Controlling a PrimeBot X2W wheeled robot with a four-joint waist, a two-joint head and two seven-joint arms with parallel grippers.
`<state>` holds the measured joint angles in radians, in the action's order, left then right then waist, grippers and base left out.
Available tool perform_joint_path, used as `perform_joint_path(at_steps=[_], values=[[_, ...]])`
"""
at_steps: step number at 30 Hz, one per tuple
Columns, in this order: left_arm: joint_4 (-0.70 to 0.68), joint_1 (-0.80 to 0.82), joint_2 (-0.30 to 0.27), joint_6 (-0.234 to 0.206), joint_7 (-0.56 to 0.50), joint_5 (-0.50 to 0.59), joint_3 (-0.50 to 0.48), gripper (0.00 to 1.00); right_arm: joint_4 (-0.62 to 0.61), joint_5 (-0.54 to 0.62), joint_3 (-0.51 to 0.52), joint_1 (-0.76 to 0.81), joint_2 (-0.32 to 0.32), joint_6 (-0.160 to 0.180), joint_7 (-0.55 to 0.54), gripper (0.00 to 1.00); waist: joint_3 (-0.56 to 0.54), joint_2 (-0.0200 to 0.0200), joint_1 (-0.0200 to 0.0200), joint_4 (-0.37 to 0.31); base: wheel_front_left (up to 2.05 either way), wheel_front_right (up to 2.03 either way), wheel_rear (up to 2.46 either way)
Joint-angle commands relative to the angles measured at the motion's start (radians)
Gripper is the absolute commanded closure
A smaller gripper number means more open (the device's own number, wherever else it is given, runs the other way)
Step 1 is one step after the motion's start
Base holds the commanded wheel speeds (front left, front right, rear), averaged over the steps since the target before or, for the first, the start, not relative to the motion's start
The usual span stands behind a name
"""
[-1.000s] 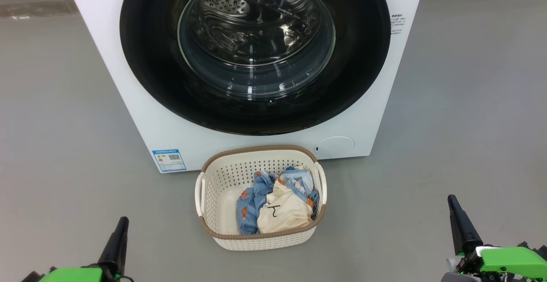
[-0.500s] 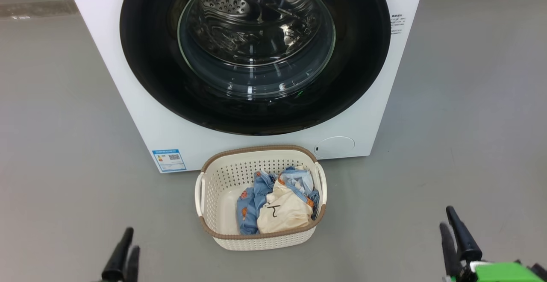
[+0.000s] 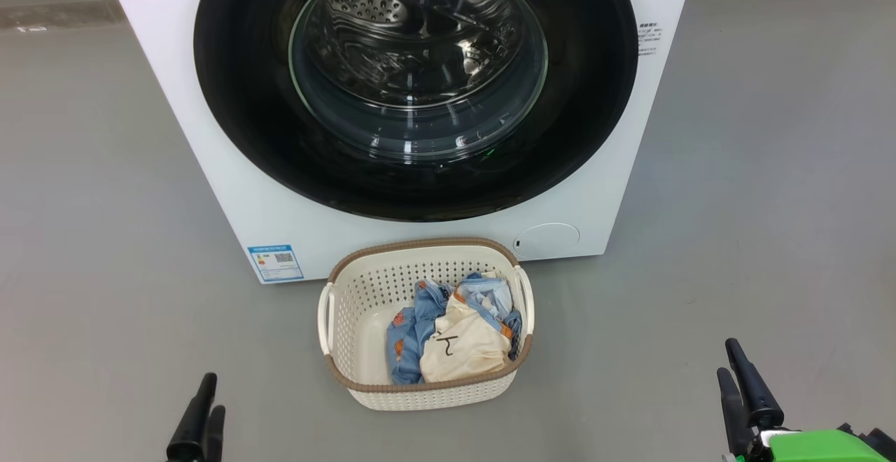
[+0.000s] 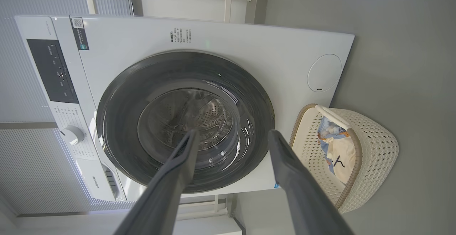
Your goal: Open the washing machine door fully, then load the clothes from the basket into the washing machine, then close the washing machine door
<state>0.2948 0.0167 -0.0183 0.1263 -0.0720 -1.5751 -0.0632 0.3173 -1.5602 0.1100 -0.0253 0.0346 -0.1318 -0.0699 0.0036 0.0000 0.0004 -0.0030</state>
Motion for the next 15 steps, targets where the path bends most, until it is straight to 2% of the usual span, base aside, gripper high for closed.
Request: perform_joint_path(at_steps=[1,15], values=[[-0.037,0.035,-0.023,0.001,0.011,0.028,-0.004,0.0,-0.032,0.022,-0.011,-0.055,0.018,0.0,0.011,0.0,0.0,0.0,-0.0002,-0.001,0.0,0.0,0.0],[-0.075,0.042,-0.04,0.001,0.053,0.187,0.006,0.0,-0.049,0.166,-0.039,-0.087,0.035,0.0,0.052,0.0,0.003,0.0,-0.0003,-0.006,0.0,0.0,0.0]])
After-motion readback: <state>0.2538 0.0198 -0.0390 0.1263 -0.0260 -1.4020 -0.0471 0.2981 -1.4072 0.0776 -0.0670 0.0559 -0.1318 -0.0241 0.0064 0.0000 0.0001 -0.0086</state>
